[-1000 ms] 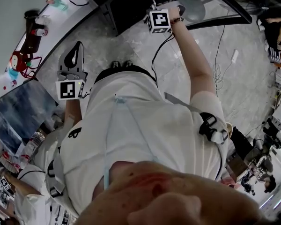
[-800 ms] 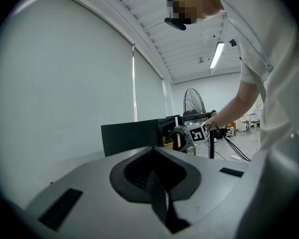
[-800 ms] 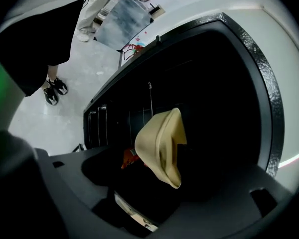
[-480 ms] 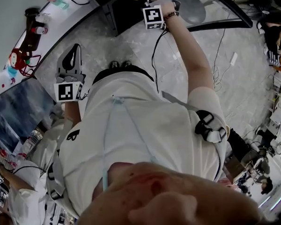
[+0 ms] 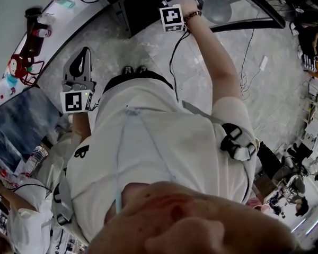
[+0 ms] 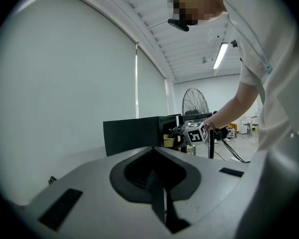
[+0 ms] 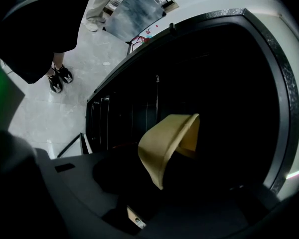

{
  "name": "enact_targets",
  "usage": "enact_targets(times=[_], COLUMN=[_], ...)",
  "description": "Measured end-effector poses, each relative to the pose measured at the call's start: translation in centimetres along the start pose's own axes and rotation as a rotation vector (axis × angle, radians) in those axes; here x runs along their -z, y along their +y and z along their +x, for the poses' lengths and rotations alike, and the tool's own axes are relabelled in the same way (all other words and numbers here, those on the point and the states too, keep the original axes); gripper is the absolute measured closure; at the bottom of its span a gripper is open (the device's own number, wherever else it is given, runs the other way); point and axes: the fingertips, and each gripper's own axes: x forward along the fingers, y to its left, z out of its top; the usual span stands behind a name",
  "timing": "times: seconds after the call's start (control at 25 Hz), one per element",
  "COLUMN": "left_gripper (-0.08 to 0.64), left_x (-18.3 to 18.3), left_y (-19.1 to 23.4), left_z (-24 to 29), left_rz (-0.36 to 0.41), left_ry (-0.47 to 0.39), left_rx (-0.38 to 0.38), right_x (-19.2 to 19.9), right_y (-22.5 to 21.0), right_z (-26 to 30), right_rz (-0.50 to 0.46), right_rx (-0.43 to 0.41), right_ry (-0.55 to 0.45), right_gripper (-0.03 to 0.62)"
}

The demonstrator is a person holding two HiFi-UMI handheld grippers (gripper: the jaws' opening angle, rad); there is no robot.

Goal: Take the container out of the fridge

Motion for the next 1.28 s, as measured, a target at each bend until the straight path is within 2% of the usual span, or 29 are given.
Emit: enact_targets(times=[0.48, 1.16, 1.28], left_gripper=[0.551, 0.551, 0.551], left_x=[0.0, 0.4, 0.2], left_y=[-1.0, -2.3, -3.0], left_z=[0.5, 1.4, 2.0], left_rz=[-0.016, -0.017, -0.014], left_ry=[-0.014, -0.031, -0.038], left_rx=[0.064, 0.182, 0.208], right_x=[-0.6, -2.0, -2.5], right_y=[1.1, 3.5, 3.4], right_z=[-3.3, -10.3, -11.5], right_rz=[-0.022, -0.005, 0.026], right_rx=[-0.013, 0.008, 0.013], right_ry=[0.008, 0.038, 0.020], right_gripper=[0.459, 0.459, 0.459])
